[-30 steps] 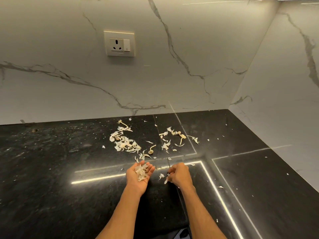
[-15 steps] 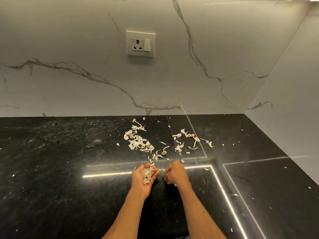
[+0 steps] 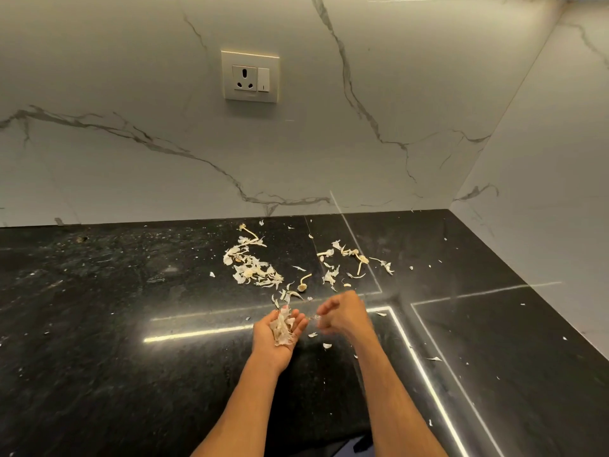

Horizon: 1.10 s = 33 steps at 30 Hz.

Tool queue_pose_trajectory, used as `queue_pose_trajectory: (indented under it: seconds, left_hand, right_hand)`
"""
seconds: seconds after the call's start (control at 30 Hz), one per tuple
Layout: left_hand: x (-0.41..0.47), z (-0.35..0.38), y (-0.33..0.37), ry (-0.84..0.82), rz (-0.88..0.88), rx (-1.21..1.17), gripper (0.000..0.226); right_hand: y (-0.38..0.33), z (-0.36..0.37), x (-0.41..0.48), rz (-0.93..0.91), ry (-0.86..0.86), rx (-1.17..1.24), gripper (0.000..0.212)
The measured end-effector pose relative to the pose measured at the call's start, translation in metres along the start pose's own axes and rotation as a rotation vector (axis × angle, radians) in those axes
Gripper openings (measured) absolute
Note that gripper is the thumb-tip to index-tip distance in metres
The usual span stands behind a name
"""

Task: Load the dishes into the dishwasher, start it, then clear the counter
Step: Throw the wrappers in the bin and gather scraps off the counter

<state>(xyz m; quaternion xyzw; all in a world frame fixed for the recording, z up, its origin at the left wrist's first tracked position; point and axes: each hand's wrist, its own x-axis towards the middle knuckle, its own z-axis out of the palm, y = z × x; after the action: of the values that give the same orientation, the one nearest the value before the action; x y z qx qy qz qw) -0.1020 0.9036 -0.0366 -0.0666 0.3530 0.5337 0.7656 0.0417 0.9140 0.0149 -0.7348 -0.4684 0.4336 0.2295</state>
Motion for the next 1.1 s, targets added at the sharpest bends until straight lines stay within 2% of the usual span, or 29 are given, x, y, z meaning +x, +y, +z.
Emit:
queue_pose_trajectory:
  seconds: [0.1,0.2,0.3,0.5,0.6,0.7,0.8,0.87,0.93,1.1]
  left_hand:
    - [-0.002,-0.001,0.002,0.005,0.013,-0.031,0.035]
    - [-0.003,-0.003,0.005,0.003,0.011,-0.037,0.035]
    - [-0.004,-0.005,0.009,0.017,0.021,-0.028,0.034]
    - [-0.01,-0.014,0.024,0.035,0.054,-0.001,0.035]
    - [-0.008,-0.018,0.029,0.055,0.067,0.024,0.036]
    - [-0.005,-0.018,0.028,0.066,0.077,0.045,0.034]
    - [-0.005,-0.016,0.025,0.074,0.082,0.058,0.029]
    - [-0.004,-0.012,0.024,0.041,0.067,0.056,0.024]
    - [-0.005,-0.006,0.023,-0.002,0.057,0.07,0.028]
    - [0.006,0.001,0.025,-0.005,0.038,0.041,0.037]
  right_hand:
    - [0.027,-0.003,-0.005,0.02,-0.027,-0.315,0.03]
    - [0.037,0.004,-0.007,-0.013,-0.051,-0.333,0.039]
    - [0.029,0.014,-0.002,-0.077,-0.085,-0.356,0.035]
    - [0.016,0.026,0.007,-0.087,-0.101,-0.396,0.013]
    - [0.014,0.029,0.007,-0.072,-0.072,-0.405,0.016]
    - [0.012,0.035,0.007,-0.028,-0.086,-0.306,0.019]
    - [0.001,0.042,0.005,-0.042,-0.14,-0.009,0.004]
    - [-0.014,0.048,-0.001,-0.096,-0.208,0.132,0.008]
    - [-0.028,0.054,-0.004,-0.147,-0.253,0.147,0.006]
    - [-0.042,0.049,0.004,-0.184,-0.244,0.102,0.021]
